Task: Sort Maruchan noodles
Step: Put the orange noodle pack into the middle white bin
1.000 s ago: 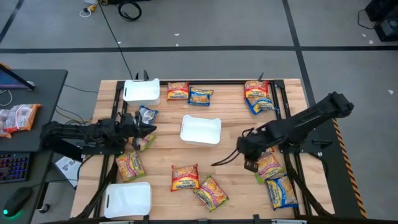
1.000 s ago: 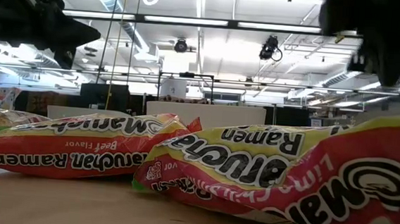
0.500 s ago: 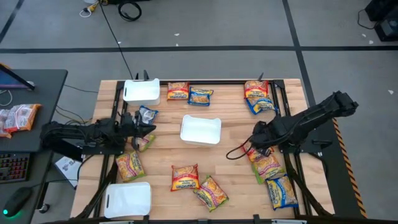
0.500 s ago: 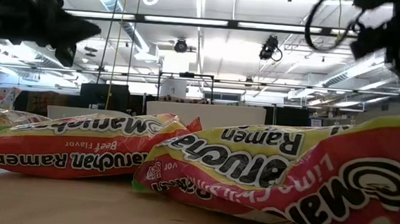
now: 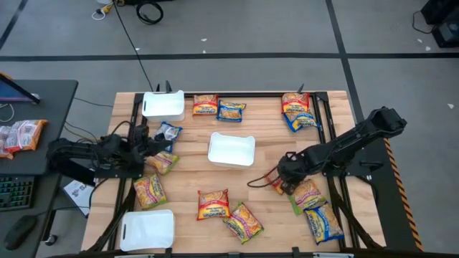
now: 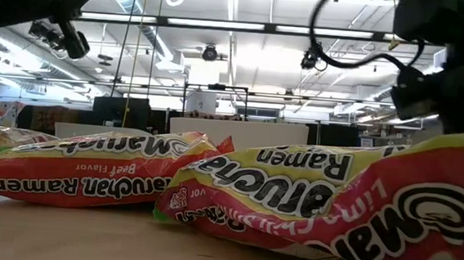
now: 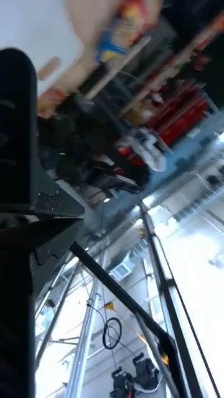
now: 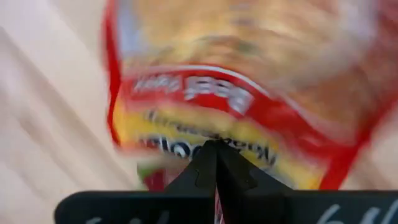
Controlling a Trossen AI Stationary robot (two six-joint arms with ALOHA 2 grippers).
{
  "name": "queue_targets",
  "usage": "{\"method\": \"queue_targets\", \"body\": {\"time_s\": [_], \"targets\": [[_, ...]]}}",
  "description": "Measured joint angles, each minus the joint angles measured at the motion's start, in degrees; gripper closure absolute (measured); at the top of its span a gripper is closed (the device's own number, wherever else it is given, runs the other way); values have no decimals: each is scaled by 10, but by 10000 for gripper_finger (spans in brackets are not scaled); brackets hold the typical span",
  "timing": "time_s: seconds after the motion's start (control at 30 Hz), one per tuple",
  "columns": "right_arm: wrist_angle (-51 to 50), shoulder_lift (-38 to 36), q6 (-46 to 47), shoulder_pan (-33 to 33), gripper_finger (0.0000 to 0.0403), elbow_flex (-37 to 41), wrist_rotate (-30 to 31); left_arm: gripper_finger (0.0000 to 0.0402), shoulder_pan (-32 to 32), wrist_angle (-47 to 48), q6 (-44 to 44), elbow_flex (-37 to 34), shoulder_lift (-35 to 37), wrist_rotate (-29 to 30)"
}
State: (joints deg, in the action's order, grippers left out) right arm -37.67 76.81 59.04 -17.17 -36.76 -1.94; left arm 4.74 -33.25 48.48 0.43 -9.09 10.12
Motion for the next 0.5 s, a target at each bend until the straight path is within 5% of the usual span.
{"method": "queue_targets", "body": {"time_s": [0.23, 0.5], "targets": [[-59, -25, 27, 125, 394, -7, 118, 379, 35, -136, -82, 0, -65, 39], [-65, -122, -19, 175, 391, -7, 79, 379, 97, -174, -94, 44, -175, 65]]}}
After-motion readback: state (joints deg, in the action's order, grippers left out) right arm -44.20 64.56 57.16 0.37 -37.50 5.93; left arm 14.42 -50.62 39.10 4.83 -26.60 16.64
